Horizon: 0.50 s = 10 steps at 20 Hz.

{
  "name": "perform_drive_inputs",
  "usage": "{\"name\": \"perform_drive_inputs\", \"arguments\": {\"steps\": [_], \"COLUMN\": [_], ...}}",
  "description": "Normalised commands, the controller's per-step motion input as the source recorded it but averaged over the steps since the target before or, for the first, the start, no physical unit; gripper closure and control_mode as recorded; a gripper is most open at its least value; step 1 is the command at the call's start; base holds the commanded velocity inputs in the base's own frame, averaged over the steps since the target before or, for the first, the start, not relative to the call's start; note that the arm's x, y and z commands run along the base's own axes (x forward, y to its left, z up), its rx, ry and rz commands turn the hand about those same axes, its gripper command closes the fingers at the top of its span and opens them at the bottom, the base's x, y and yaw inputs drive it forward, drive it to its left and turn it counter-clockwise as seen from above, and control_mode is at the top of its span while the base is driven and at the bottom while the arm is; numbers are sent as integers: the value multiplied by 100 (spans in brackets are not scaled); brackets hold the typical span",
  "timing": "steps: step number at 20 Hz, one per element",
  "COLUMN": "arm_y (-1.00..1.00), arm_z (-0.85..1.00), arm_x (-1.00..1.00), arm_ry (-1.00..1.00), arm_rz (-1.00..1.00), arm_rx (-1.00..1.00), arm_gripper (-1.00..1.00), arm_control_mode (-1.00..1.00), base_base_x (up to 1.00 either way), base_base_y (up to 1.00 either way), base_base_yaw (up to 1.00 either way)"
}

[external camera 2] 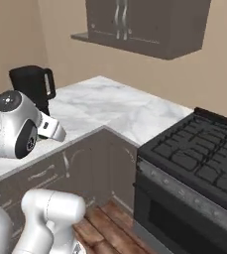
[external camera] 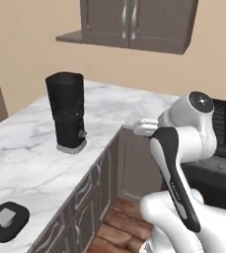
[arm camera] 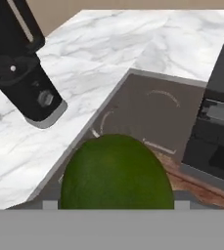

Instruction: Grab the lime and garlic from the fridge, place them in the blender, close the lid, and turn on the blender to create a marinade.

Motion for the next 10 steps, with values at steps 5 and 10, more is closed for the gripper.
{"name": "perform_drive_inputs", "arguments": {"steps": [5, 10], "arm_y": [0, 0], "arm_z": [0, 0], "arm_x": [0, 0], "arm_ry": [0, 0], "arm_rz": [0, 0], "arm_rx": [0, 0], "arm_gripper": [100, 100], "arm_control_mode": [100, 100], "base_base_x": [52, 44], "base_base_y": [-18, -30], "base_base_yaw": [86, 85]}}
